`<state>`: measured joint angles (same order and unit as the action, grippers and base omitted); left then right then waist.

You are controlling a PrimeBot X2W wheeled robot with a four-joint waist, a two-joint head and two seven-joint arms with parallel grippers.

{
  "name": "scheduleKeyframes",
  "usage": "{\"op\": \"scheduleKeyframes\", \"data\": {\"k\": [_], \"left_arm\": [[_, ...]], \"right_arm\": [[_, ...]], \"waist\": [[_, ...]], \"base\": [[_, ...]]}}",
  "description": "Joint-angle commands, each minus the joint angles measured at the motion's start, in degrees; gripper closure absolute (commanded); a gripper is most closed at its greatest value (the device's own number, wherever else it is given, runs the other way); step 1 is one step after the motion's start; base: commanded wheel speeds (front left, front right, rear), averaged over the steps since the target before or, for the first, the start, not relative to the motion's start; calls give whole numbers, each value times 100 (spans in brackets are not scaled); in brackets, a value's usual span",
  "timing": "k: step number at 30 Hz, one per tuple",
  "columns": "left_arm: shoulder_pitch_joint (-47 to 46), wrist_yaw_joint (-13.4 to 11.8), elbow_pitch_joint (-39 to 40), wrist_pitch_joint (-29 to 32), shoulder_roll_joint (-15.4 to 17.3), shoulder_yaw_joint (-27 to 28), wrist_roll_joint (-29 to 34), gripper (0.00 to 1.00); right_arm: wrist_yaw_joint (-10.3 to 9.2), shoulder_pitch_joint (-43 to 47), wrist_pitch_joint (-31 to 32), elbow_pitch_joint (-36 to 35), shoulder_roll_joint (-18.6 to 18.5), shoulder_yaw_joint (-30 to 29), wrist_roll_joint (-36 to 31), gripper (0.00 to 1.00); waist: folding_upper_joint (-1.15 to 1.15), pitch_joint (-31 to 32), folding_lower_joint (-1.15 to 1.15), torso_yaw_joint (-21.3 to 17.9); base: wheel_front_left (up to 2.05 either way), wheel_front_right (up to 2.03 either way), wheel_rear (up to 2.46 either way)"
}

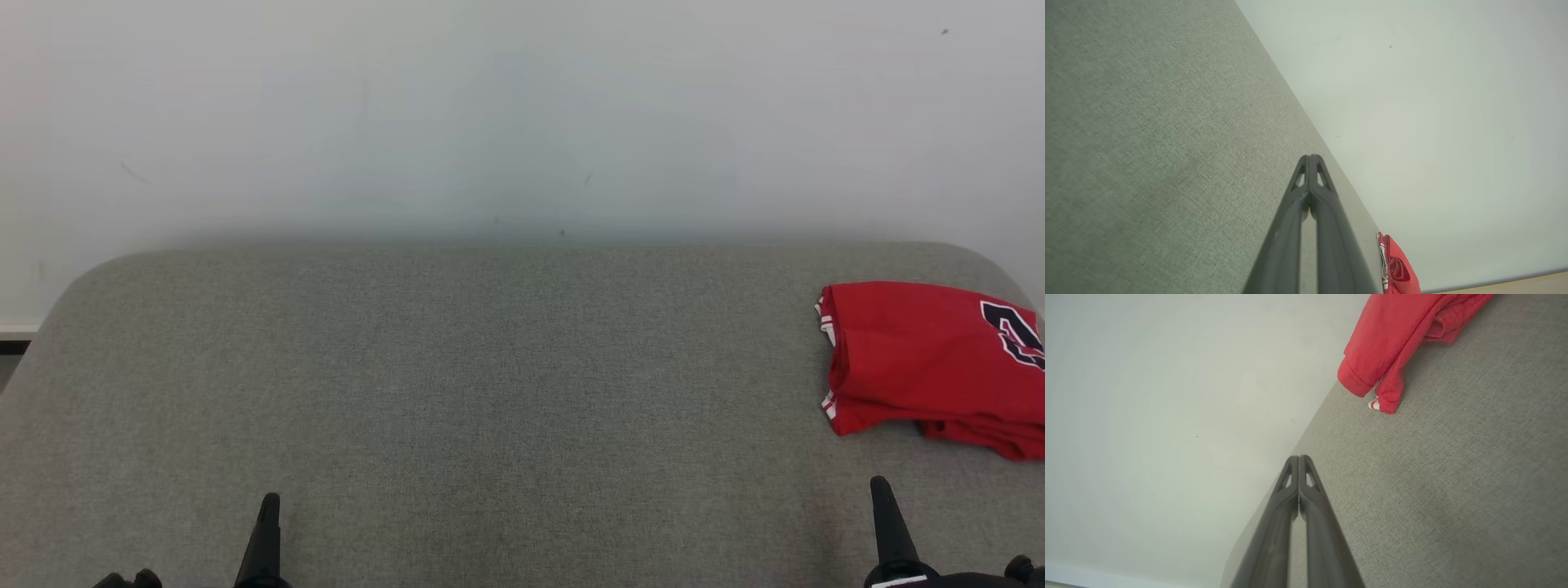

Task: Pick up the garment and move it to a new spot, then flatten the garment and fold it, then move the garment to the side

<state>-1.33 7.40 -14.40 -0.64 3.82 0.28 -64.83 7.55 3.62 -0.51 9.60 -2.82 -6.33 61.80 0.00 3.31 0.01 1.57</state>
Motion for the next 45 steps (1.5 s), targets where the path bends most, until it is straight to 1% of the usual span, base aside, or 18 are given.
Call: {"op": "scheduleKeyframes", "data": {"k": [1,17,45], "left_arm": [[-147,8,30,54,-11,36,-203,100],[-298,10,6,311,-38,111,-995,100],[-511,13,-31,687,-79,216,-2175,100]], "right_arm": [[-6,-99,27,-89,-9,-24,200,100],[-7,-128,179,-184,-9,-108,1112,100],[-10,-148,402,-326,-9,-225,2444,100]], "waist": [[0,-11,0,-5],[0,-95,-1,-44],[0,-242,-1,-112]], "base": [[0,0,0],[0,0,0],[0,0,0]]}}
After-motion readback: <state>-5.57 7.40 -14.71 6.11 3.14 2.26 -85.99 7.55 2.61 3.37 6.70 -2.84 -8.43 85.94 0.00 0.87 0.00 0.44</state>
